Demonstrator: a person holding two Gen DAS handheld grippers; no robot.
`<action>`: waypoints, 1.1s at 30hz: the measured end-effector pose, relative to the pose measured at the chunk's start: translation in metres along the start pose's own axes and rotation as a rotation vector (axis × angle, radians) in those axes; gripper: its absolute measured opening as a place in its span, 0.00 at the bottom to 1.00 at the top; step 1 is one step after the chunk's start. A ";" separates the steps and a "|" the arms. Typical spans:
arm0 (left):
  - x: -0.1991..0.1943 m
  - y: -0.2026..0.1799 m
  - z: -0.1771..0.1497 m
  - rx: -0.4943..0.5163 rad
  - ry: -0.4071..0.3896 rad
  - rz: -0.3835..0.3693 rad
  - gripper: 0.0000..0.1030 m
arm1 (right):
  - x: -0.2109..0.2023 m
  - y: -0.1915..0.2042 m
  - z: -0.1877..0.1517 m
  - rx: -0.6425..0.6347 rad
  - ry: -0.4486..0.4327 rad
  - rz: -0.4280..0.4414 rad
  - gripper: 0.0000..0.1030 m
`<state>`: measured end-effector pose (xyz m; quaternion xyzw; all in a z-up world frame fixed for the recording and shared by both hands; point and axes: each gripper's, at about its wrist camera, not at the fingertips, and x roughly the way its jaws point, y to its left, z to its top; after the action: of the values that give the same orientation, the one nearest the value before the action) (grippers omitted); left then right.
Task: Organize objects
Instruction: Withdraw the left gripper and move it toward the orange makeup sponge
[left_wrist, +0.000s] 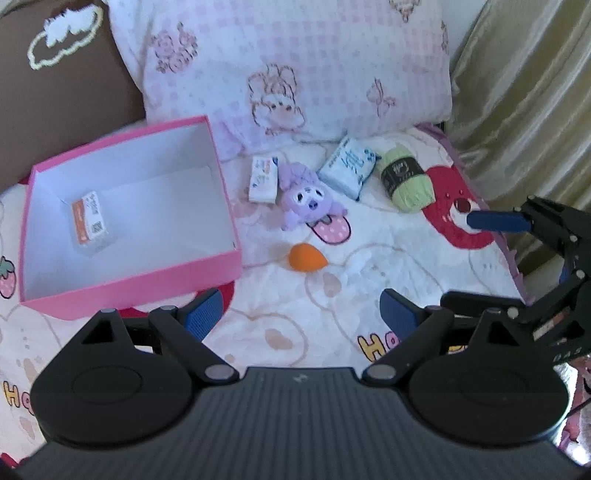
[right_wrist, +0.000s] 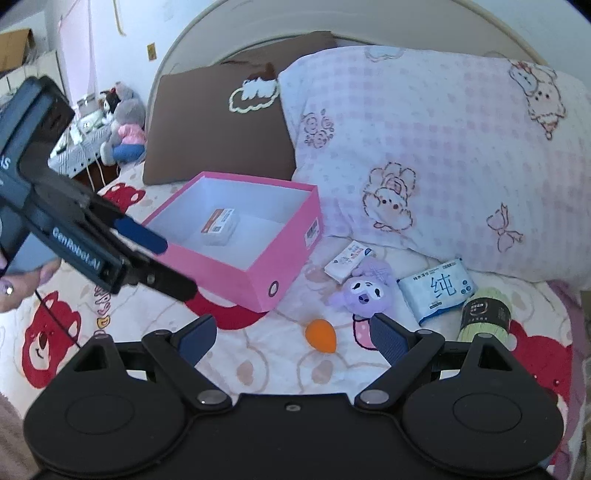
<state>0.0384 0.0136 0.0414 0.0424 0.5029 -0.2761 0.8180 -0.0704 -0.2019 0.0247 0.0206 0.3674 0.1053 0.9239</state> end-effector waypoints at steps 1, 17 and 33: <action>0.005 -0.002 0.000 0.001 0.014 -0.006 0.90 | 0.002 -0.003 -0.003 0.002 -0.009 0.000 0.90; 0.060 -0.023 0.018 0.002 0.030 0.013 0.90 | 0.048 -0.032 -0.034 -0.039 -0.027 -0.045 0.90; 0.119 -0.025 0.005 -0.034 -0.011 -0.038 0.89 | 0.111 -0.029 -0.065 -0.036 -0.038 -0.014 0.90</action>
<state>0.0703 -0.0577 -0.0515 0.0175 0.5036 -0.2833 0.8160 -0.0310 -0.2098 -0.1003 0.0035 0.3480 0.1048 0.9316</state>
